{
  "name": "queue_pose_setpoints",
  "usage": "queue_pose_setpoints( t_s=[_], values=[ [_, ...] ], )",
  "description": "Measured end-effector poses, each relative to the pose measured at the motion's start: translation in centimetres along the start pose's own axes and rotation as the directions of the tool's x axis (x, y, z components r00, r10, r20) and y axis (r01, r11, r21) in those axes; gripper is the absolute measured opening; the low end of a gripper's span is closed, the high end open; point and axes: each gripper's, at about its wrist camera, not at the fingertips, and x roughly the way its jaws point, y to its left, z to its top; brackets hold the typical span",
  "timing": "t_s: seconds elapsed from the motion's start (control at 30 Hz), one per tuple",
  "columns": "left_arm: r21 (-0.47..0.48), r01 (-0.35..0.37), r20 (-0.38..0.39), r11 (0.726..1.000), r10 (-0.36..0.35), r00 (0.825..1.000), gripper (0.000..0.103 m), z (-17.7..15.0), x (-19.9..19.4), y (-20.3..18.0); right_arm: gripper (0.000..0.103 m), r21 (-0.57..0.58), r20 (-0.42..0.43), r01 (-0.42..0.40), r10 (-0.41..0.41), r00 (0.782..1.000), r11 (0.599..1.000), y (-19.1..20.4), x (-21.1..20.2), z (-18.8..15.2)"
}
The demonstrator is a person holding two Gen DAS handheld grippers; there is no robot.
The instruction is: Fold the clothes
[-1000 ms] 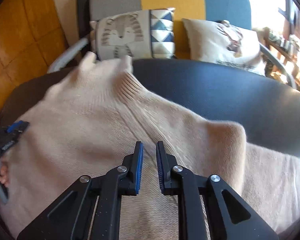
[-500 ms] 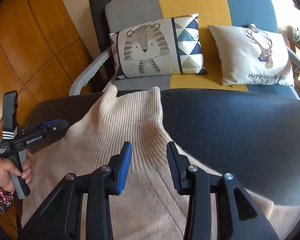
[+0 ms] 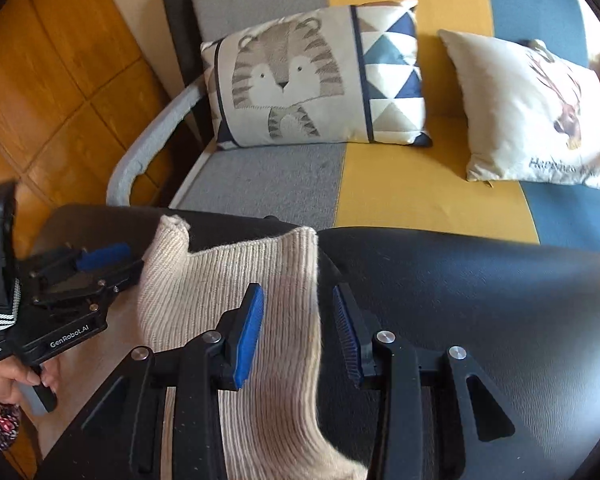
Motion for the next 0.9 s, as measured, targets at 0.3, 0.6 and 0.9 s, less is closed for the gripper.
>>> queue_pose_setpoints(
  t_s=[0.3, 0.6, 0.9],
  values=[
    [-0.123, 0.078, 0.046, 0.989, -0.072, 0.996, 0.030, -0.4, 0.5, 1.3, 0.005, -0.049, -0.003, 0.079, -0.080, 0.997, 0.996, 1.3, 0.7, -0.5],
    [-0.139, 0.205, 0.098, 0.969, -0.193, 0.976, 0.004, -0.5, -1.9, 1.5, 0.005, 0.075, 0.064, 0.009, -0.014, 0.998, 0.997, 0.1, -2.7, -0.6],
    [-0.201, 0.360, 0.241, 0.911, -0.310, 0.919, 0.004, -1.8, -7.4, 2.6, 0.005, 0.146, 0.112, -0.090, 0.074, 0.991, 0.985, 0.3, -7.5, -2.4]
  ],
)
